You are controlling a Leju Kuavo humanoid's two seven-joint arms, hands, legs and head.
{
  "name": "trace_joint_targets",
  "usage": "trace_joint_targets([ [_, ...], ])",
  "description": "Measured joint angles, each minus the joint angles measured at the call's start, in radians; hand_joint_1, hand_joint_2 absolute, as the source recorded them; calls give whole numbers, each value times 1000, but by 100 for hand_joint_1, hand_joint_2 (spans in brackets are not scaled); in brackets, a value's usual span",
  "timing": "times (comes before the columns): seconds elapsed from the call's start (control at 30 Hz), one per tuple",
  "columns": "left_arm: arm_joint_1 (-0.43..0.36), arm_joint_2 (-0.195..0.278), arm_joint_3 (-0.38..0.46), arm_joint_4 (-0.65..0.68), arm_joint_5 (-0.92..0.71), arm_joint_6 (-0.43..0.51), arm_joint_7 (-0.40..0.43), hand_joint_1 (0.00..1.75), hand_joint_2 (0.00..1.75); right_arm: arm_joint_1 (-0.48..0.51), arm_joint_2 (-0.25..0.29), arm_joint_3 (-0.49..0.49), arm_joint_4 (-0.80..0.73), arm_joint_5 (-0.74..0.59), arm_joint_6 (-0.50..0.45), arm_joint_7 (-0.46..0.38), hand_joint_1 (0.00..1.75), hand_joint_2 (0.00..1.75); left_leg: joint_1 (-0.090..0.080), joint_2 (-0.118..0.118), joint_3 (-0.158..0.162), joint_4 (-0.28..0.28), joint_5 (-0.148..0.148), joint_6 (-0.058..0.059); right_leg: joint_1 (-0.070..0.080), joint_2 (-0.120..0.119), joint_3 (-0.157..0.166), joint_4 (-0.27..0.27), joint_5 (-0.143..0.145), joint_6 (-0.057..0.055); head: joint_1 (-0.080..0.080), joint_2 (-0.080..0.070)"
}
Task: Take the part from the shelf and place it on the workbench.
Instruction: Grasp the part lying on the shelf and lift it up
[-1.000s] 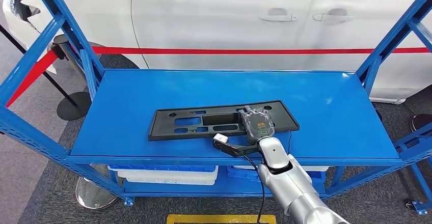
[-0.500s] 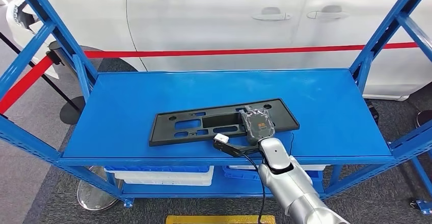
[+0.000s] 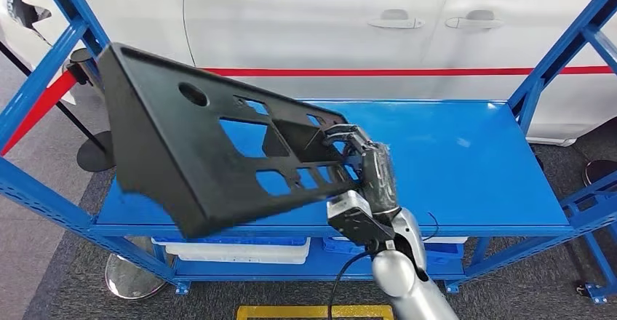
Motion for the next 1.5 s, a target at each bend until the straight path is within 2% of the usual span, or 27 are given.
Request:
trace_joint_targets([
  [0.03,0,-2,8,0,-2,2,2,0,0,11,-12,3,-44,-17,-7,-8,175,175,0,-1,1,1,-2,0,0,0,9,-23,25,-2,0,0],
  [0.1,-1,-8,21,0,-5,6,5,0,0,25,-35,6,-123,-44,-17,-22,175,175,-1,-2,4,4,-8,-4,1,0,65,-148,95,-10,1,0],
  [0.17,-4,-13,32,0,-6,7,7,0,0,34,-54,8,-185,-78,-22,-34,175,175,-4,-2,4,7,-13,-12,6,0,109,-250,130,-21,2,0],
  [0.23,-6,-16,42,0,-10,10,8,0,0,54,-73,8,-241,-140,-25,-55,175,175,-7,-2,3,6,-15,-22,11,0,117,-272,129,-29,2,0],
  [0.33,-9,-20,54,0,-20,18,13,0,0,106,-94,3,-314,-274,-12,-91,175,175,-6,-1,-1,27,-38,-36,4,-2,127,-284,131,-45,-1,0],
  [0.37,-10,-21,59,0,-21,20,13,0,0,129,-99,-3,-333,-325,-2,-101,175,175,-5,0,-18,69,-64,-40,1,-4,131,-288,131,-50,-3,0],
  [0.43,-12,-23,73,0,-16,23,11,0,0,177,-106,-16,-357,-417,18,-116,175,175,-3,2,-78,199,-128,-46,3,-8,135,-288,128,-58,-6,0],
  [0.47,-13,-23,80,0,-13,23,11,0,0,201,-109,-23,-363,-449,25,-124,175,175,-3,2,-108,261,-150,-48,4,-9,136,-287,126,-60,-7,0],
  [0.5,-13,-24,87,0,-11,24,11,0,0,223,-111,-30,-366,-469,32,-131,175,175,-3,2,-125,292,-153,-49,4,-9,137,-287,125,-61,-7,0],
  [0.53,-13,-24,93,0,-10,25,11,0,0,248,-112,-37,-368,-480,41,-140,175,175,-3,2,-124,285,-137,-49,5,-8,139,-286,123,-60,-7,0],
  [0.57,-14,-25,99,0,-9,26,12,0,0,275,-113,-43,-371,-482,52,-151,175,175,-3,2,-102,238,-103,-47,5,-7,143,-285,120,-59,-7,0],
  [0.6,-15,-25,106,0,-9,28,12,0,0,307,-112,-49,-372,-476,66,-164,175,175,-3,2,-67,166,-63,-43,5,-6,147,-284,117,-57,-7,0],
  [0.67,-17,-27,120,0,-9,34,14,0,0,382,-109,-56,-374,-455,94,-196,175,175,-8,1,-8,44,-17,-34,8,-7,151,-280,112,-51,-6,0],
  [0.7,-17,-28,127,0,-9,37,15,0,0,420,-105,-57,-374,-442,105,-215,175,175,-10,0,5,17,-12,-30,9,-7,151,-277,111,-48,-6,0],
  [0.8,-15,-34,150,0,-7,38,24,0,0,535,-87,-59,-373,-411,128,-289,175,175,-11,0,7,3,-7,-18,8,-8,148,-275,111,-35,-6,0],
  [0.83,-15,-37,157,0,-7,37,28,0,0,569,-81,-61,-373,-411,138,-315,175,175,-9,1,7,-3,-3,-11,7,-7,146,-267,100,-30,-5,0],
  [0.9,-15,-41,170,0,-9,35,34,0,0,625,-67,-74,-373,-422,165,-355,175,175,-4,4,5,-13,7,1,6,-5,120,-199,40,-20,-1,0],
  [0.97,-14,-41,181,0,-11,31,38,0,0,669,-51,-93,-371,-430,189,-380,175,175,-4,7,-4,-13,12,5,2,-5,70,-70,-38,-14,3,0],
  [1.0,-14,-41,186,0,-12,29,40,0,0,687,-44,-102,-369,-432,196,-386,175,175,-4,9,-9,-12,15,5,-1,-5,53,-18,-59,-11,3,0],
  [1.03,-13,-41,190,0,-12,27,41,0,0,701,-38,-110,-368,-433,201,-391,175,175,-4,10,-15,-10,18,3,-4,-5,52,0,-59,-9,3,0],
  [1.07,-13,-41,194,0,-11,25,41,0,0,711,-34,-117,-368,-434,204,-394,175,175,-4,11,-20,-7,21,1,-7,-6,72,-22,-41,-7,3,0],
  [1.17,-13,-41,201,0,-11,24,44,0,0,731,-18,-132,-368,-435,213,-399,175,175,-3,10,-33,4,28,-11,-13,-4,201,-220,31,-7,3,0],
  [1.2,-14,-41,203,-1,-12,24,45,0,0,737,-12,-137,-368,-434,219,-403,175,175,-4,9,-35,7,31,-17,-12,-2,225,-262,41,-10,3,0],
  [1.3,-13,-41,209,-1,-22,24,52,0,0,753,15,-154,-368,-415,244,-422,175,175,-4,6,-41,10,43,-39,-7,1,222,-280,52,-28,1,0],
  [1.37,-10,-40,214,-1,-27,24,58,0,0,764,33,-162,-367,-397,256,-436,175,175,-1,5,-56,35,13,-50,-7,-3,209,-283,65,-47,-1,0],
  [1.43,-8,-40,219,-1,-34,24,66,0,0,773,44,-167,-366,-383,265,-446,175,175,1,5,-87,129,-76,-55,-4,-6,191,-284,81,-61,-6,0],
  [1.5,-8,-39,222,-1,-43,26,82,0,0,780,49,-171,-360,-365,271,-453,175,175,0,5,-117,256,-154,-57,3,-8,170,-282,96,-67,-8,0],
])
